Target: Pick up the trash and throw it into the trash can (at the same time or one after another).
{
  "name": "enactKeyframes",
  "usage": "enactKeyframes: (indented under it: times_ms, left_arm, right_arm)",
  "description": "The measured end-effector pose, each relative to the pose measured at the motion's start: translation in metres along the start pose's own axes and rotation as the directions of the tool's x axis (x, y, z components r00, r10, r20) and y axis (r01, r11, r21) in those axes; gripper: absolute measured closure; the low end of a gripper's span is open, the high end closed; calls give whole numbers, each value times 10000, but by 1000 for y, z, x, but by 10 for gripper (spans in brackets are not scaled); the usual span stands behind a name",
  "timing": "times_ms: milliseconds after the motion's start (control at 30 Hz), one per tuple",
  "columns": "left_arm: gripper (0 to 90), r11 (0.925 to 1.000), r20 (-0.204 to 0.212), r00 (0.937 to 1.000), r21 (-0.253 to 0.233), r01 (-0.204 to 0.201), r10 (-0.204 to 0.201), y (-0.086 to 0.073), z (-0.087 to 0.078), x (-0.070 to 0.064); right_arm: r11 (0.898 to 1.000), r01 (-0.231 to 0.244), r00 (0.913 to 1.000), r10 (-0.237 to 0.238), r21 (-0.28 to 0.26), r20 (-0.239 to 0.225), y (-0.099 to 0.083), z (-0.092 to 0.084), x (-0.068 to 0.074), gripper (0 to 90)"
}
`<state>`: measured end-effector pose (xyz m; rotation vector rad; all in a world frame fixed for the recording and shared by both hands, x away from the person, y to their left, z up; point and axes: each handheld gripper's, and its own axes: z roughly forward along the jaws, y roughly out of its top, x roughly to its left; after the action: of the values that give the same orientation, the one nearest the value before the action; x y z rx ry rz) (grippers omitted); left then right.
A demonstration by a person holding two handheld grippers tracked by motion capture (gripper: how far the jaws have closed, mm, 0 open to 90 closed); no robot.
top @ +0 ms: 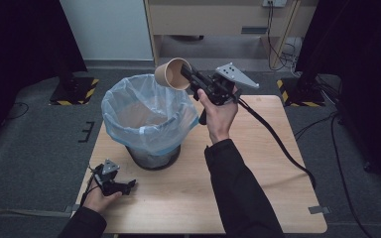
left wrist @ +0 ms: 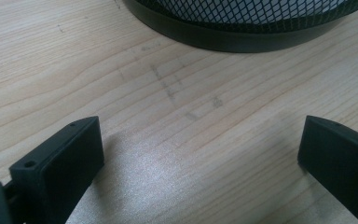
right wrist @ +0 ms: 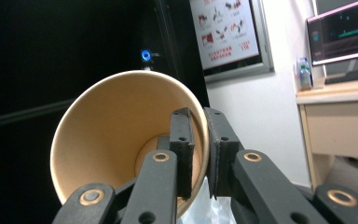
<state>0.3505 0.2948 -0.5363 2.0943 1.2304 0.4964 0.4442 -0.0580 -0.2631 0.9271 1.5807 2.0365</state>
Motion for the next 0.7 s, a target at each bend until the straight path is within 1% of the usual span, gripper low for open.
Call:
enactKeyframes:
  times_ms: [200,333,367,400,433,467,533,600,700]
  left_arm:
    - [0,10000,-5,10000,-1,0,0,0,0,0]
    - [0,10000,-4,10000,-3,1,-1,0,0,0]
    - [0,10000,-2,10000,-1,0,0,0,0,0]
    - [0,10000,-4,10000,0,-3,3,0,0,0]
    - [0,10000,-4,10000,0,-3,3,0,0,0]
    - [0,10000,0,10000,-1,-2,2,0,0,0]
    - [0,10000,-1,10000,-1,-1,1,0,0,0]
    - [0,10000,-2,10000,-2,-1,1,0,0,0]
    - [0,10000,-3,10000,-5,1,-1,0,0,0]
  right_arm:
    - [9983,-79,9999,71,574,140,-20,15,2,829]
    - [9945,-85,9998,67,1040,185,-35,26,3,817]
    - [9931,-84,9998,64,1171,171,-39,28,3,784]
    - [9912,-142,9999,129,1314,109,-42,31,2,733]
    - [9912,-142,9999,129,1314,109,-42,31,2,733]
    - [9887,-90,9999,83,1493,56,-47,35,2,659]
    - [9861,163,9999,-163,1652,-13,-50,37,1,603]
    - [9868,281,9996,-291,1595,36,-46,34,0,548]
    - [9874,662,9970,-713,1436,311,-32,26,-3,425]
